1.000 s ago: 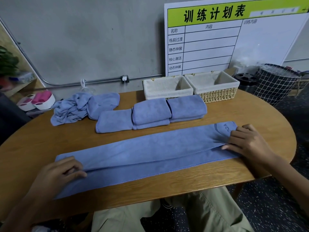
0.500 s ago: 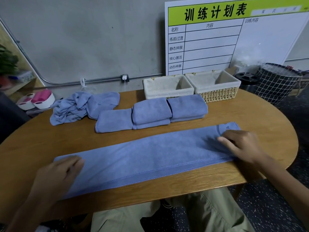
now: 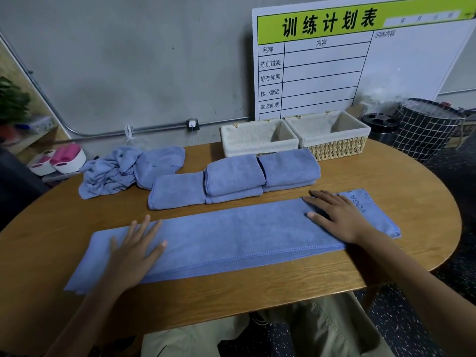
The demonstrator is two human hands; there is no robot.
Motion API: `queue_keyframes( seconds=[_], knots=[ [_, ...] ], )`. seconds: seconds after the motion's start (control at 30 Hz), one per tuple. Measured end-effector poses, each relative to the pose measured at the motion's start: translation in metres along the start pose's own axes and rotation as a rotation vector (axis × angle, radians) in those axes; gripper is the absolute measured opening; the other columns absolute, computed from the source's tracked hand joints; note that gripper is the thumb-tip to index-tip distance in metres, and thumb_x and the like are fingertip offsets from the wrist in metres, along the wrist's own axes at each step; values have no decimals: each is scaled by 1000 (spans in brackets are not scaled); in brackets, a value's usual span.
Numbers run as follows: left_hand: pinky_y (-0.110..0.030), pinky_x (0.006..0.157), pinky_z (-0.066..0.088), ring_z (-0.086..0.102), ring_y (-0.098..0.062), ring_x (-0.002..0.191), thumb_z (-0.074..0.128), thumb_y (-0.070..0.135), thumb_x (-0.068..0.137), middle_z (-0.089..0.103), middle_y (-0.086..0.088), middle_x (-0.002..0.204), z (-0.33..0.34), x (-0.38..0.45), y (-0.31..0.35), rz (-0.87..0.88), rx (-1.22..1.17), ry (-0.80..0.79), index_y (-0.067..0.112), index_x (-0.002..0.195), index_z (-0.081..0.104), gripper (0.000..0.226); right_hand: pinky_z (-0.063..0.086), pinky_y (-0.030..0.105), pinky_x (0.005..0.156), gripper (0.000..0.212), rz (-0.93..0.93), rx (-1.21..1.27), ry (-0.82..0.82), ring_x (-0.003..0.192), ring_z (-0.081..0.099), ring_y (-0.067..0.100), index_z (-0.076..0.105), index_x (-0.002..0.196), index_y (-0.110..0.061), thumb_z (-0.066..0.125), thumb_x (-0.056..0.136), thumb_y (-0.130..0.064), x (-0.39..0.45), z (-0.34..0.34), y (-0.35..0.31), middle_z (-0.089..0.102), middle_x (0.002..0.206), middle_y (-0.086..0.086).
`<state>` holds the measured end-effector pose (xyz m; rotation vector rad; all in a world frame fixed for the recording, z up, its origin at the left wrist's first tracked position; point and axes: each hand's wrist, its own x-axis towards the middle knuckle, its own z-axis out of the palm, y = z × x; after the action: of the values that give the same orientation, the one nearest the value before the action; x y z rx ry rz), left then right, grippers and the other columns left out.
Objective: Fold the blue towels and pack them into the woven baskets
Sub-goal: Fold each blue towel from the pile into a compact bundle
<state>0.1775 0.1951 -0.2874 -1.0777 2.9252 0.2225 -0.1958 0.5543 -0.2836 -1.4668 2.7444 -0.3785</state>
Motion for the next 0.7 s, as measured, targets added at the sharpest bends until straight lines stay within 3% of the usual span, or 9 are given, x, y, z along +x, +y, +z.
queue_keyframes(
  seconds=[0.17, 0.27, 0.33, 0.4, 0.5, 0.7],
  knots=[
    [-63, 118, 6, -4, -20, 155, -9, 93, 63, -10, 17, 164, 3, -10, -14, -28, 27, 15, 48, 155, 3, 103, 6, 41, 121, 82, 80, -8, -30, 152, 5, 10, 23, 153, -46, 5, 81, -81, -12, 1, 10, 15, 164, -16],
    [-64, 116, 13, 6, -24, 155, 4, 87, 75, 4, 10, 168, -2, -9, -11, 0, -22, 72, 42, 157, 20, 95, 20, 45, 117, 78, 45, -39, 92, 147, 26, 18, 41, 148, -39, 11, 88, -77, -13, -5, 6, 33, 158, -10],
    [-62, 112, 28, 31, -27, 148, 18, 81, 89, 30, 3, 162, -5, -10, 1, 166, -114, 216, 30, 147, 48, 83, 36, 45, 105, 71, -75, 2, 265, 130, 50, 26, 60, 134, -29, 20, 95, -72, -16, -7, -8, 54, 142, -3],
    [-53, 104, 43, 52, -21, 130, 32, 70, 98, 51, 7, 143, -3, -14, 25, 388, -217, 346, 27, 126, 68, 63, 44, 41, 97, 55, -283, 129, 340, 116, 59, 23, 69, 121, -23, 37, 100, -61, -21, -4, -31, 62, 127, -2],
    [-35, 91, 46, 58, -7, 107, 51, 56, 98, 59, 16, 118, 0, -18, 68, 638, -316, 337, 27, 106, 75, 38, 42, 30, 95, 33, -520, 219, 242, 114, 57, 12, 72, 114, -27, 57, 95, -49, -25, 6, -72, 63, 123, -8],
    [-26, 77, 46, 57, -5, 90, 65, 51, 92, 59, 18, 98, 14, -14, 82, 691, -414, 329, 30, 99, 78, 26, 46, 35, 78, 21, -623, 189, 309, 92, 59, 15, 74, 100, -25, 65, 93, -43, -26, 26, -88, 62, 102, -8]
  ],
)
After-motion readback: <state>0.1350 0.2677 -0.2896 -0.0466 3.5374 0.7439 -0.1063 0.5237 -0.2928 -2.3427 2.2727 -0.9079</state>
